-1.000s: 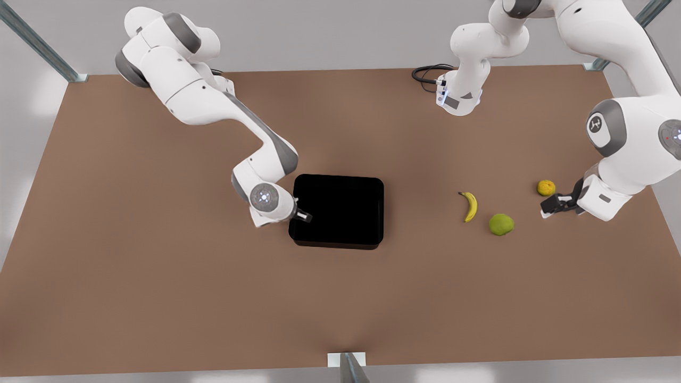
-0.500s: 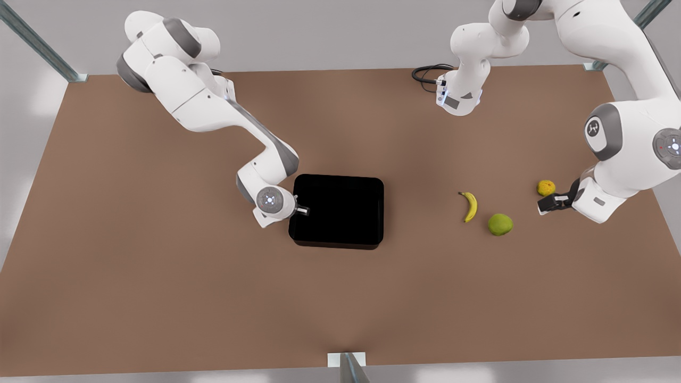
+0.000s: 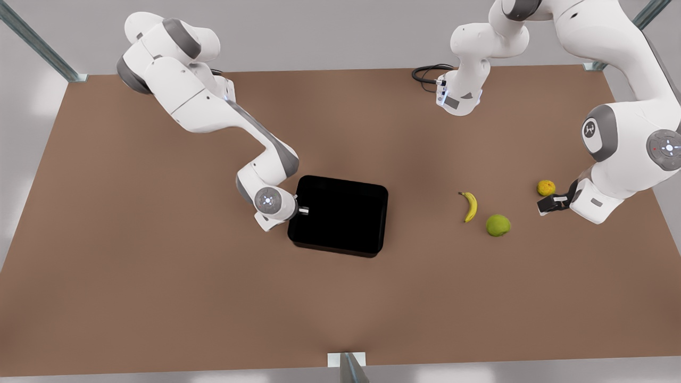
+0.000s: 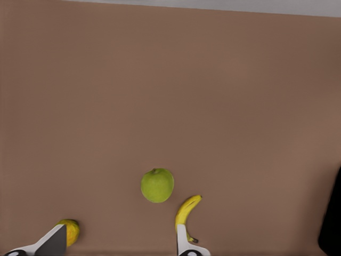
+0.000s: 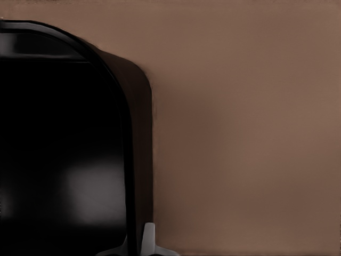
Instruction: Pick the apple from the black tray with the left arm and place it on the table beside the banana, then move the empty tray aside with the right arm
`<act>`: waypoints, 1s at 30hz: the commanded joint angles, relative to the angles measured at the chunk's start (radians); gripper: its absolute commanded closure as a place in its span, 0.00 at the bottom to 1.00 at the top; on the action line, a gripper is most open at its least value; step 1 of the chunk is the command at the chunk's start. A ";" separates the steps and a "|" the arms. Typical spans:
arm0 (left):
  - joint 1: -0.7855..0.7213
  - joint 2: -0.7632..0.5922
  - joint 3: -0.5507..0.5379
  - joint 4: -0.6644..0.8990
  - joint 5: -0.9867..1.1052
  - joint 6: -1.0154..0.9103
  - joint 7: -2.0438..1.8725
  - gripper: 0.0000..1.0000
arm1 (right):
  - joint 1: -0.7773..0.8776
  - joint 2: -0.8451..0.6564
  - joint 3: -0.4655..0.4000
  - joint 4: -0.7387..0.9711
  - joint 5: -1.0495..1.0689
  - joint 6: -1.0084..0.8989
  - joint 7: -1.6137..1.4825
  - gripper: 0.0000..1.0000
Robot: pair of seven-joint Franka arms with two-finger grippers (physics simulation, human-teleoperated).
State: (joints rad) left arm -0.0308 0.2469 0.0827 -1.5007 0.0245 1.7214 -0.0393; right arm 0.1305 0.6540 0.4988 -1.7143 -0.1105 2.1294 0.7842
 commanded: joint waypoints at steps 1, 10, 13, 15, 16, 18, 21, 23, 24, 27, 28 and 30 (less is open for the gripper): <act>0.000 -0.001 0.000 0.000 0.005 -0.002 -0.019 0.00 | -0.003 -0.025 0.009 0.001 -0.008 -0.035 -0.068 0.88; 0.000 -0.001 -0.001 -0.001 0.005 -0.002 -0.019 0.00 | -0.035 -0.249 -0.082 0.009 0.115 -0.382 -0.378 0.88; 0.000 -0.001 -0.001 0.000 0.005 -0.002 -0.017 0.00 | -0.035 -0.297 -0.155 0.009 0.117 -0.470 -0.517 0.88; 0.000 -0.001 -0.001 0.000 0.005 -0.002 -0.017 0.00 | -0.035 -0.327 -0.224 0.019 0.118 -0.519 -0.645 0.88; 0.000 -0.001 -0.001 0.000 0.005 -0.002 -0.014 0.00 | -0.035 -0.341 -0.263 0.022 0.118 -0.531 -0.710 0.88; 0.000 -0.001 -0.003 0.004 0.005 -0.002 -0.011 0.00 | -0.035 -0.349 -0.364 0.030 0.117 -0.572 -0.864 0.88; -0.018 0.008 -0.003 0.019 0.005 0.003 -0.005 0.00 | -0.034 -0.349 -0.496 0.042 0.109 -0.574 -1.092 0.88; -0.020 0.012 -0.003 0.025 0.002 0.004 0.013 0.00 | -0.035 -0.341 -0.562 0.058 0.103 -0.572 -1.217 0.88; -0.020 0.014 -0.003 0.025 0.005 0.004 0.013 0.00 | -0.035 -0.340 -0.597 0.065 0.103 -0.572 -1.277 0.88; -0.017 0.014 -0.001 0.025 0.005 0.004 0.013 0.00 | -0.035 -0.340 -0.669 0.122 0.103 -0.597 -1.382 0.88; -0.015 0.014 -0.001 0.025 0.005 0.004 0.013 0.00 | -0.035 -0.336 -0.706 0.128 0.104 -0.597 -1.442 0.88; -0.015 0.014 -0.001 0.025 0.005 0.004 0.013 0.00 | -0.037 -0.301 -0.756 0.128 0.107 -0.588 -1.513 0.88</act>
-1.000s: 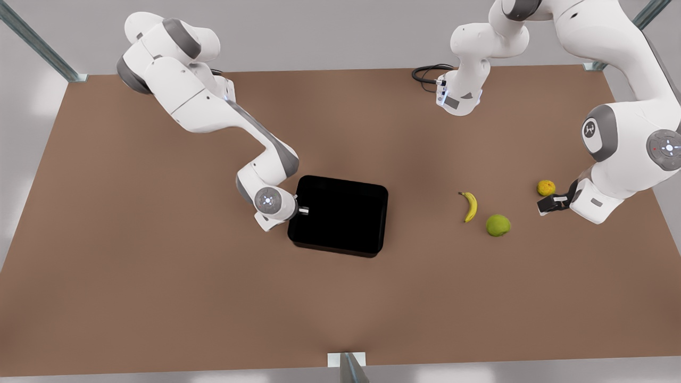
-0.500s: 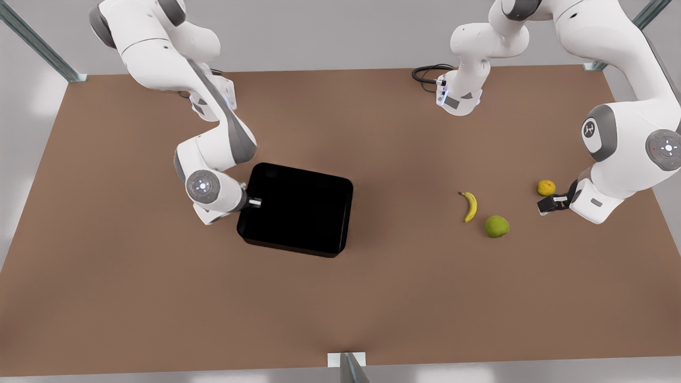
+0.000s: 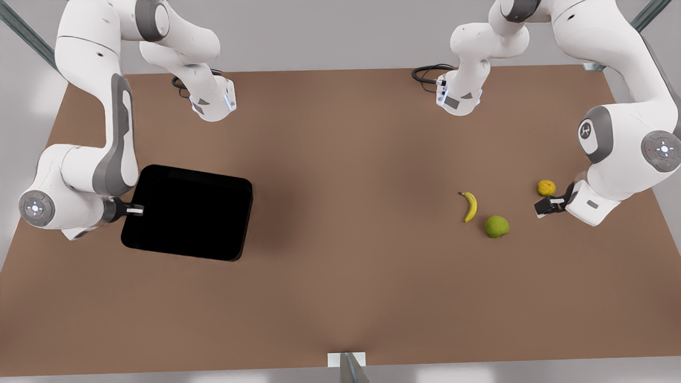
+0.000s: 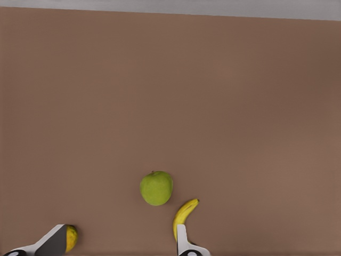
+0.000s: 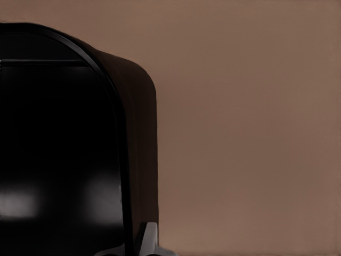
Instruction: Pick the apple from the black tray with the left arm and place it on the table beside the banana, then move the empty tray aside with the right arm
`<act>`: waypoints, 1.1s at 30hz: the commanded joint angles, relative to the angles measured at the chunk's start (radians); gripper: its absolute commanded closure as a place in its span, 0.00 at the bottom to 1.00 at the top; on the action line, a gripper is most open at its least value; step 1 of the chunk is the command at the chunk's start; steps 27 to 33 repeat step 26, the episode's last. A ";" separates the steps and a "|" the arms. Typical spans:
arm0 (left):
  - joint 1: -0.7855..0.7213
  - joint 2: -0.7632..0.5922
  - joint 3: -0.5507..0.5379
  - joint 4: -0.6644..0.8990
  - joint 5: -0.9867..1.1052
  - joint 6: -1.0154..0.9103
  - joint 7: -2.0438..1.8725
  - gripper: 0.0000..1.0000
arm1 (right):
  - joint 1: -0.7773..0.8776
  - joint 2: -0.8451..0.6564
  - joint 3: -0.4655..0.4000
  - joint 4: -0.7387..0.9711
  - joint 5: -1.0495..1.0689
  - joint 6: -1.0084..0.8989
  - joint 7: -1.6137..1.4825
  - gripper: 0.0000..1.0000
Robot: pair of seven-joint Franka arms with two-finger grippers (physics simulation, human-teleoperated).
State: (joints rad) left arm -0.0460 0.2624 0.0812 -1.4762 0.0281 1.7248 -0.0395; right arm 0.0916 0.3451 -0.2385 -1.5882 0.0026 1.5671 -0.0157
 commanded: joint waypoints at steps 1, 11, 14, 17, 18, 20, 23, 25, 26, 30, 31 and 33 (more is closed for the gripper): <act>0.000 0.000 0.000 0.001 0.001 0.001 0.012 0.00 | -0.004 0.029 -0.030 0.010 -0.007 -0.018 -0.730 0.88; -0.002 0.001 0.000 0.001 0.001 0.001 0.012 0.00 | -0.026 0.173 -0.051 0.027 0.002 0.128 -0.739 0.83; 0.000 0.000 0.000 0.001 0.001 0.001 0.012 0.00 | -0.026 0.173 -0.051 0.027 0.002 0.128 -0.727 0.37; 0.000 0.001 0.000 0.001 0.001 0.001 0.013 0.00 | -0.024 0.169 -0.050 0.066 0.008 0.117 -0.704 0.00; 0.000 0.001 0.000 0.001 0.003 -0.001 0.012 0.00 | -0.023 0.138 -0.048 0.086 0.042 0.090 -0.702 0.00; 0.000 0.001 0.002 0.001 0.001 0.001 0.013 0.00 | -0.020 0.074 -0.025 0.209 0.066 -0.056 -0.606 0.00; 0.001 0.001 0.002 0.002 0.001 -0.001 0.013 0.00 | -0.026 0.028 0.110 0.373 0.063 -0.182 -0.348 0.00; 0.000 0.001 0.000 0.002 0.001 0.001 0.013 0.00 | -0.024 -0.020 0.133 0.375 0.047 -0.173 -0.286 0.00; 0.001 0.001 0.000 0.002 0.001 -0.001 0.013 0.00 | -0.023 -0.020 0.128 0.375 0.037 -0.171 -0.285 0.00; 0.001 0.001 0.000 0.002 0.001 -0.001 0.013 0.00 | -0.023 -0.020 0.128 0.375 0.037 -0.171 -0.285 0.00; 0.001 0.001 0.000 0.002 0.001 -0.001 0.013 0.00 | -0.023 -0.020 0.128 0.375 0.037 -0.171 -0.285 0.00; 0.001 0.001 0.000 0.002 0.001 -0.001 0.013 0.00 | -0.023 -0.020 0.128 0.375 0.037 -0.171 -0.285 0.00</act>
